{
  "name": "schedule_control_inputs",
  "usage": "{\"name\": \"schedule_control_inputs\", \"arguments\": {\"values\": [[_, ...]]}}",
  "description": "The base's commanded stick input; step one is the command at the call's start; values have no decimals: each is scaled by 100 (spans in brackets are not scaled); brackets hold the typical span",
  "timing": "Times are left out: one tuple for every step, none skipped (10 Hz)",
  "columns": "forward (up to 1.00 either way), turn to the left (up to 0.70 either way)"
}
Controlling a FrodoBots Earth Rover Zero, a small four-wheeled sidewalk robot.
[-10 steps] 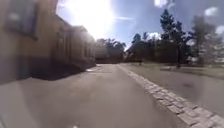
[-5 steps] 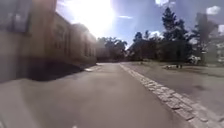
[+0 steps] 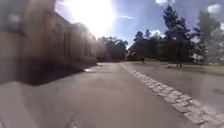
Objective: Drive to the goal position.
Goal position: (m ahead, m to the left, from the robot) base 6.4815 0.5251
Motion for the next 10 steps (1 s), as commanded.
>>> {"name": "schedule_control_inputs", "arguments": {"values": [[85, 0], [85, 0], [85, 0], [85, 0], [85, 0], [85, 0], [85, -14], [85, -34], [85, -34], [85, -34]]}}
